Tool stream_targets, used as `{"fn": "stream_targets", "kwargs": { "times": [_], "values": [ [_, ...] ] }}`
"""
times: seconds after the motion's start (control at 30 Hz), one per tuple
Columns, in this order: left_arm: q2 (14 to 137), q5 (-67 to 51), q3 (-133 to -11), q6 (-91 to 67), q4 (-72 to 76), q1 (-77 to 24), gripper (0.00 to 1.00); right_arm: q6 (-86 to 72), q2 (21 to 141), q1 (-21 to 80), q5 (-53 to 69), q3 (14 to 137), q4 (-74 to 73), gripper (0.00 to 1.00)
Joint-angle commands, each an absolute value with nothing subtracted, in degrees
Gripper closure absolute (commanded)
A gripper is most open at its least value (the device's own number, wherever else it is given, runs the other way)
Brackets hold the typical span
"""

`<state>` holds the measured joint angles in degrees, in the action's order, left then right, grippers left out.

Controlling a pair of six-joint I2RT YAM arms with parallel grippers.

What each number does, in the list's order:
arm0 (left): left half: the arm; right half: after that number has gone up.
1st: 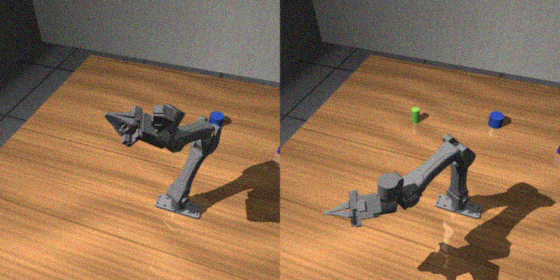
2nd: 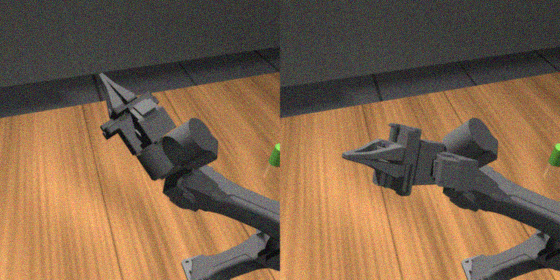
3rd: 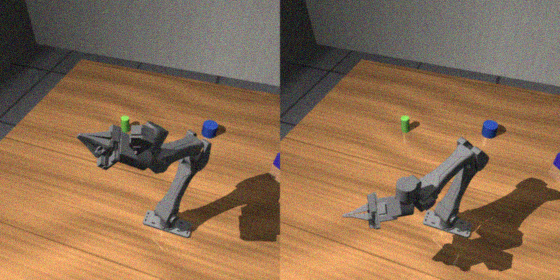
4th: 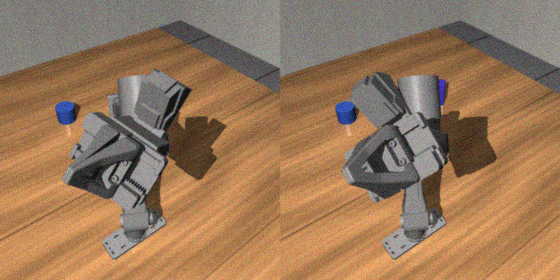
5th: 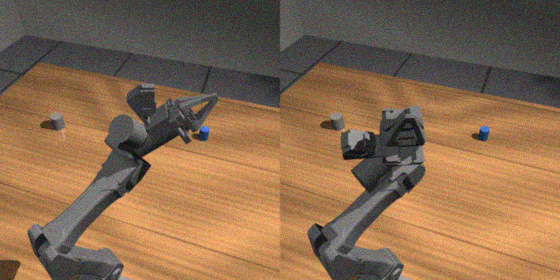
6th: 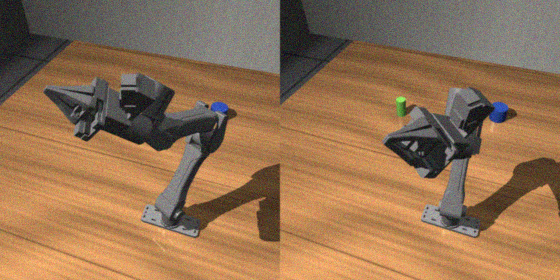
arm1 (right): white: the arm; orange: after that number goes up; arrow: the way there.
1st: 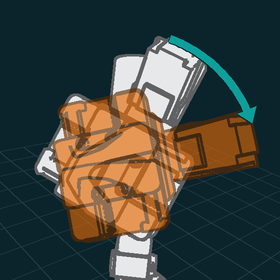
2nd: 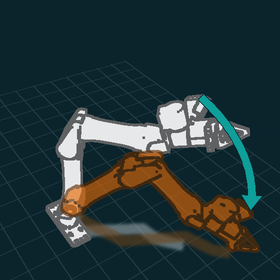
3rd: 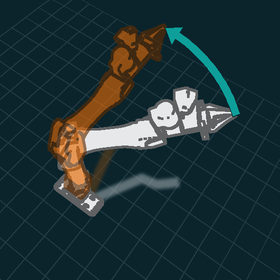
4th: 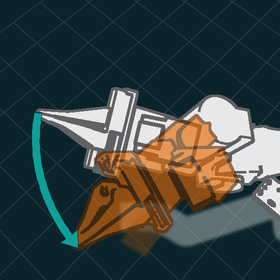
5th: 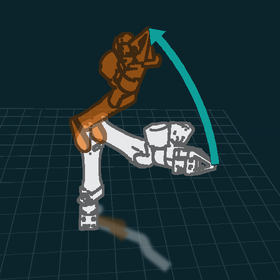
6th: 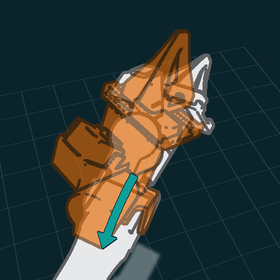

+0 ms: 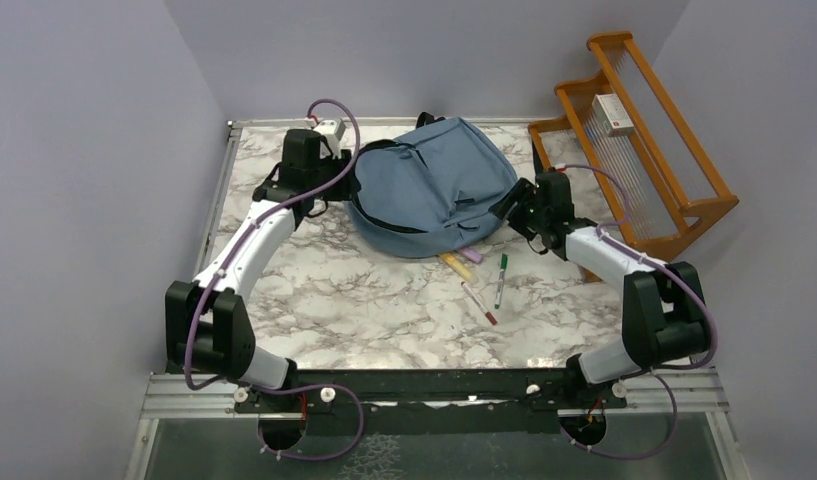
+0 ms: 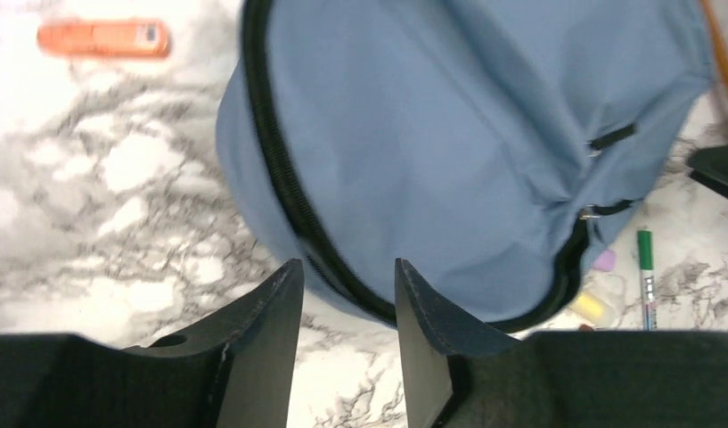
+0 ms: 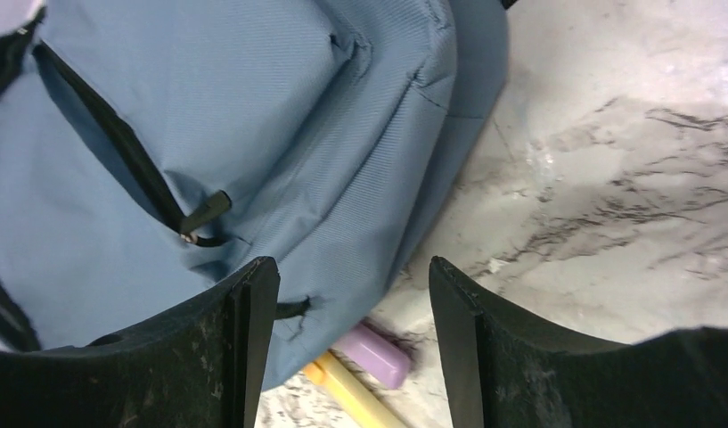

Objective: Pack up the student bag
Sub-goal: Unzip the student bag at the center of the board.

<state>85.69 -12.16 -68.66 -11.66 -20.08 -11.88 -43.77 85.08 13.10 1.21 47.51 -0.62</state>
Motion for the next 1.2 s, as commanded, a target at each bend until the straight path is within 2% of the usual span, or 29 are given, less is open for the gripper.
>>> {"fn": "stream_targets", "kwargs": {
  "times": [0.0,0.17,0.4,0.73,0.83,0.97,1.03,1.17],
  "values": [
    [80.42,-9.67,-69.82,-6.52,-14.42,-18.12,0.55,-49.95,87.59,12.33,5.68,46.35,6.84,0.32],
    [82.19,-11.77,-69.18,-2.56,-7.96,-26.99,0.53,-52.49,90.00,12.04,7.82,45.83,8.60,0.32],
    [89.84,-15.08,-71.58,4.27,-1.59,-34.14,0.50,-54.14,91.67,11.87,8.68,43.83,11.06,0.32],
    [98.80,-28.40,-74.10,18.44,2.49,-36.94,0.47,-55.22,98.06,10.28,15.22,44.84,16.17,0.34],
    [101.49,-29.49,-75.71,21.17,1.61,-37.55,0.47,-55.86,98.84,9.66,17.36,44.66,18.75,0.43],
    [105.51,-29.80,-79.51,25.76,-3.56,-38.33,0.47,-55.57,98.85,9.26,18.69,44.75,20.08,0.62],
    [106.91,-30.78,-80.85,27.41,-5.20,-38.63,0.47,-55.37,98.29,9.08,18.80,44.38,20.64,0.66],
    [107.80,-31.55,-80.80,29.93,-5.37,-39.40,0.47,-55.32,97.05,8.75,20.32,43.37,22.58,0.81]
  ]
}}
